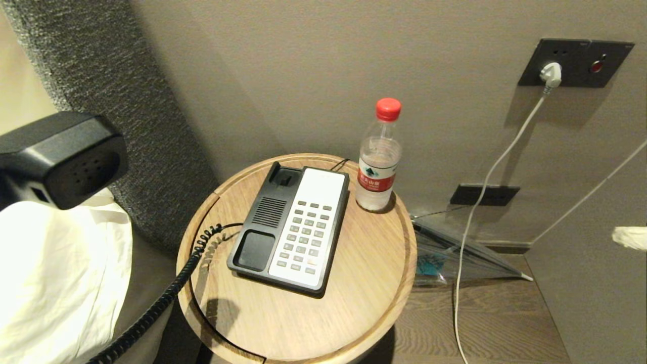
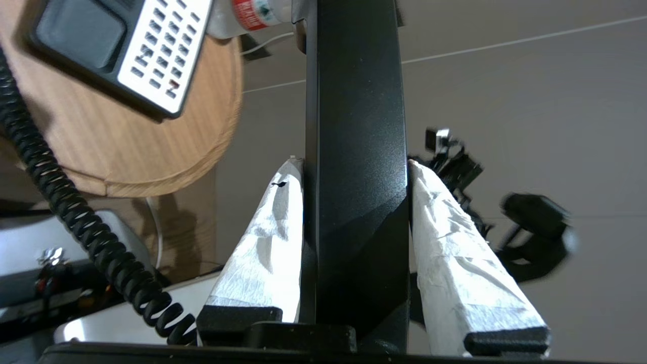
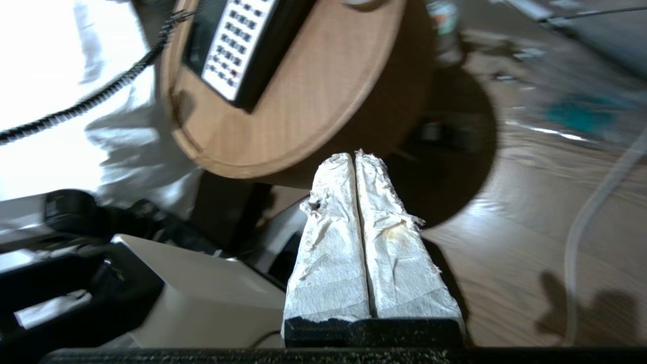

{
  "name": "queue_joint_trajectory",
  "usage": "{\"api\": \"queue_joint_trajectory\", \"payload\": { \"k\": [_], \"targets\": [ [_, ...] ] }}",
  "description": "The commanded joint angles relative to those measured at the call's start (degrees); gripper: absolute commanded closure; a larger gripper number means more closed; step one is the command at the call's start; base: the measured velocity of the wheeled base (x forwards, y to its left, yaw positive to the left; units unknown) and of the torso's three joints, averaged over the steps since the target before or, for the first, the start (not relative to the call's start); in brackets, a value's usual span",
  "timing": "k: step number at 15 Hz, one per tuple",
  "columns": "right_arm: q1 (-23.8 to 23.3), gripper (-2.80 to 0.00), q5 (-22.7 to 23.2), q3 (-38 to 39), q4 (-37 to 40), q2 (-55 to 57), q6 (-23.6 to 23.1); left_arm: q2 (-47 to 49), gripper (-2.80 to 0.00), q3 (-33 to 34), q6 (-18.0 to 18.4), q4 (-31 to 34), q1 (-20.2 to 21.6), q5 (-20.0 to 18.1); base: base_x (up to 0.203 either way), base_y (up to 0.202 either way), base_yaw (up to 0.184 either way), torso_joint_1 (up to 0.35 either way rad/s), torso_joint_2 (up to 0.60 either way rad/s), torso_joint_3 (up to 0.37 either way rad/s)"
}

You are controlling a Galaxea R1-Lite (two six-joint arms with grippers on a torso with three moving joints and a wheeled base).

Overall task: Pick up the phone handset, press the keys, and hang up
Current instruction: Dial the number

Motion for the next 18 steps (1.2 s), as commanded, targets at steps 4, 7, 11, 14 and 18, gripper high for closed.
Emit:
{"api": "queue_joint_trajectory", "payload": {
  "k": [4,7,11,14,18],
  "targets": [
    [20.12,0.00,-6.62,-4.52,-6.95,12.75,11.44,1.32,0.00,-0.04,-0.33,0.12,-0.03,-0.07,0.000,0.000,0.000,0.000,0.00,0.000],
    [29.60,0.00,-19.04,-6.97,-8.85,16.31,16.45,1.67,0.00,-1.01,-0.15,0.21,-0.03,-0.16,0.000,0.000,0.000,0.000,0.00,0.000],
    [32.96,0.00,-24.34,-7.60,-13.86,20.87,21.46,1.28,0.00,-0.55,0.02,0.18,-0.03,-0.16,0.000,0.000,0.000,0.000,0.00,0.000],
    [38.59,0.00,-26.47,-8.49,-18.88,23.86,24.68,1.14,0.00,-0.39,0.11,-0.05,-0.03,-0.07,0.000,0.000,0.000,0.000,0.00,0.000],
    [42.11,0.00,-32.20,-15.42,-19.18,32.33,26.93,1.58,0.00,0.49,0.02,-2.52,-0.03,-0.16,0.000,0.000,0.000,0.000,0.00,0.000]
  ]
}}
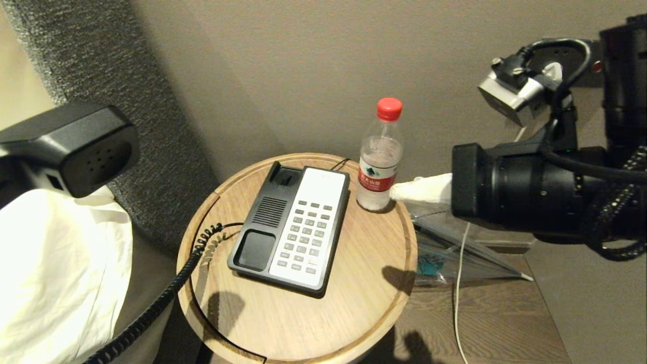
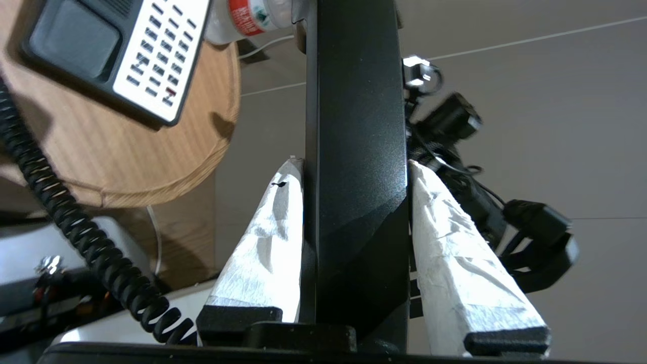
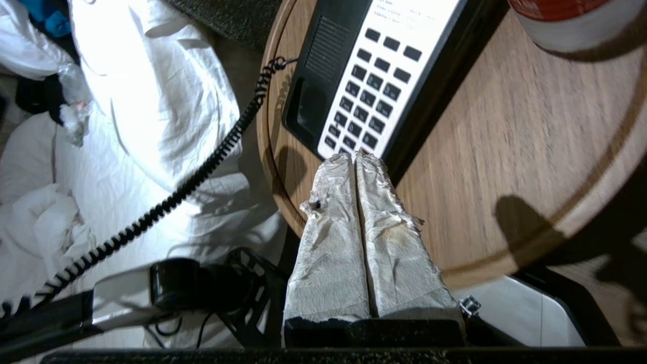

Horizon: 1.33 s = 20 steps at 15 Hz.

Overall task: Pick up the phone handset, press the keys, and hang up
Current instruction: Dial the number

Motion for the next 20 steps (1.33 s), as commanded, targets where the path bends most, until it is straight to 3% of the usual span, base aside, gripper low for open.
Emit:
{"api": "queue_joint_trajectory", "payload": {
  "k": [1,6,20],
  "targets": [
    [0.94,0.00,-1.01,-3.90,0.46,5.98,0.34,0.16,0.00,0.31,-0.38,0.05,0.02,-0.10,0.000,0.000,0.000,0.000,0.00,0.000],
    [3.40,0.00,-1.36,-6.30,0.04,14.17,0.05,-0.90,0.00,2.07,-0.38,0.05,0.02,-0.01,0.000,0.000,0.000,0.000,0.00,0.000],
    [2.04,0.00,-3.67,-11.89,0.15,23.23,-3.11,-1.51,0.00,1.89,-0.12,0.05,0.02,-0.01,0.000,0.000,0.000,0.000,0.00,0.000]
  ]
}}
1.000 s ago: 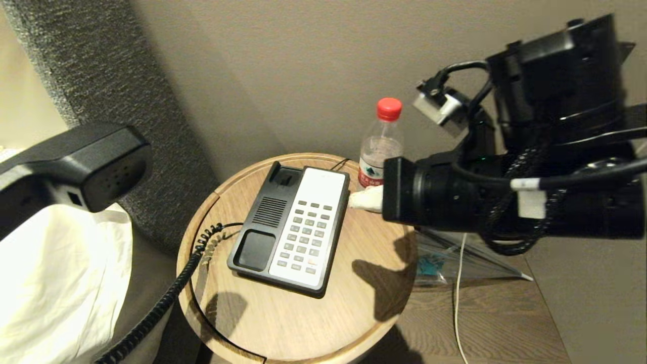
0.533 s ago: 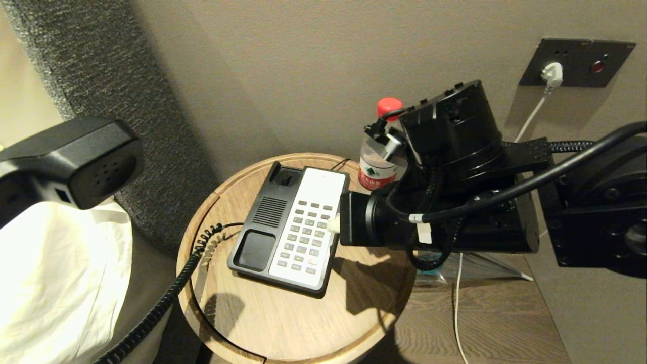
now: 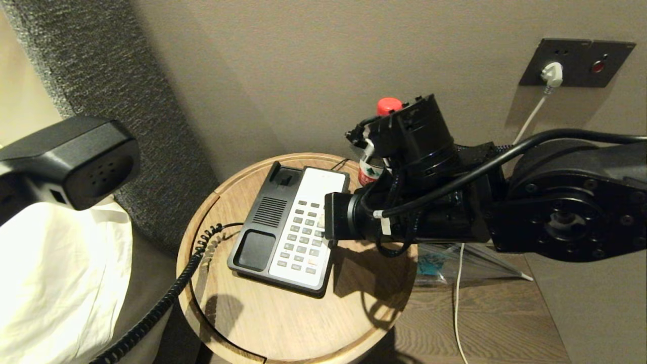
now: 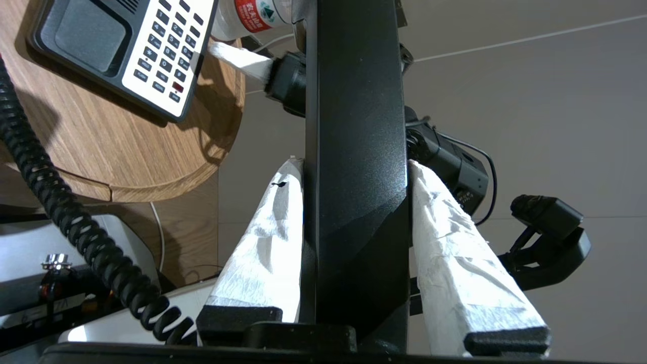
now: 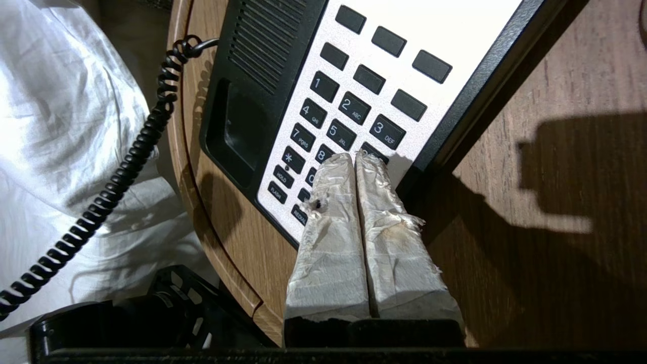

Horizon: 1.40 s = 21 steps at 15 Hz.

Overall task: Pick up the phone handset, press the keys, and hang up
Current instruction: Dial the number

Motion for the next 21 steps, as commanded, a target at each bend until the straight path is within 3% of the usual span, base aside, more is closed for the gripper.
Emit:
{"api": "queue_joint_trajectory", "payload": {
  "k": [1,9,21],
  "targets": [
    [-0.09,0.00,-0.03,-0.38,0.12,1.59,0.23,-0.14,0.00,0.18,-0.30,0.07,0.00,-0.06,0.000,0.000,0.000,0.000,0.00,0.000],
    [-3.10,0.00,-0.03,-0.47,0.20,2.41,-0.21,-0.93,0.00,0.83,-0.30,-0.41,0.00,-0.23,0.000,0.000,0.000,0.000,0.00,0.000],
    [-3.01,0.00,1.02,-1.25,0.47,1.51,0.32,-1.81,0.00,2.25,-0.39,-0.76,0.00,-0.76,0.000,0.000,0.000,0.000,0.00,0.000]
  ]
}}
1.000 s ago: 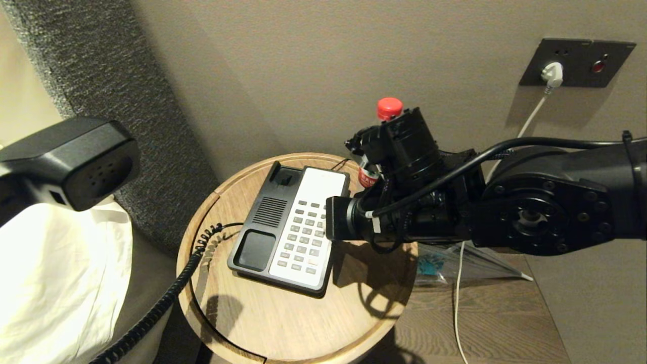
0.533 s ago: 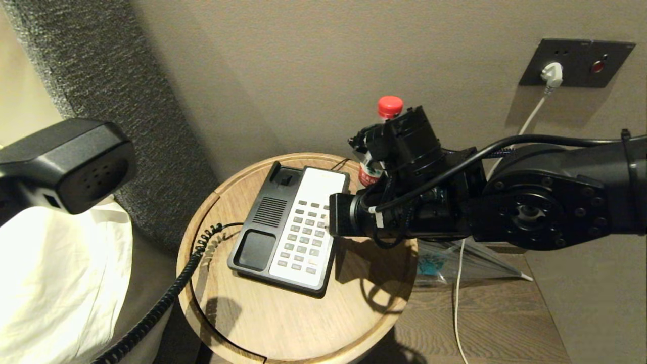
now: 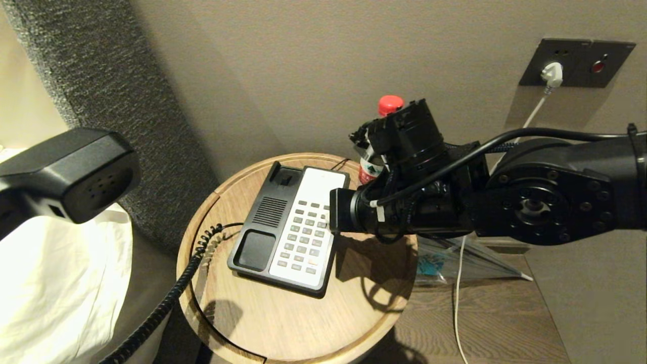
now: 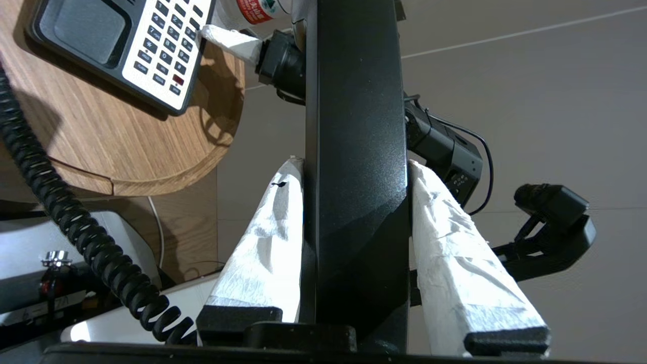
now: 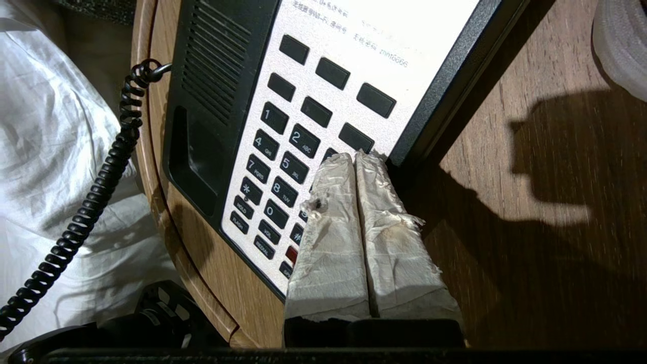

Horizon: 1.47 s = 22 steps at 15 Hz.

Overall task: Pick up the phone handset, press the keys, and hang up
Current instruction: Dial the number

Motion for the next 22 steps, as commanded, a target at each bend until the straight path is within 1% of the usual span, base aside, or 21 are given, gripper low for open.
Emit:
{"api": "queue_joint_trajectory", "payload": {
  "k": [1,6,8,10,22],
  "targets": [
    [0.00,0.00,0.04,0.41,-0.08,-0.62,0.23,-0.26,0.00,0.29,-0.42,0.12,0.00,-0.08,0.000,0.000,0.000,0.000,0.00,0.000],
    [0.38,0.00,0.17,0.28,0.01,-0.23,0.36,-0.78,0.00,1.57,-0.33,0.10,0.00,-0.08,0.000,0.000,0.000,0.000,0.00,0.000],
    [0.95,0.00,1.41,0.41,-0.03,-0.11,0.49,-1.34,0.00,2.21,-0.33,0.04,0.00,-0.08,0.000,0.000,0.000,0.000,0.00,0.000],
    [1.21,0.00,1.44,0.11,-0.14,0.69,0.32,-1.83,0.00,2.97,-0.33,0.04,0.00,-0.08,0.000,0.000,0.000,0.000,0.00,0.000],
    [0.88,0.00,1.18,0.06,-0.70,2.01,-0.04,-2.16,0.00,2.97,-0.33,0.04,0.00,-0.17,0.000,0.000,0.000,0.000,0.00,0.000]
  ]
}}
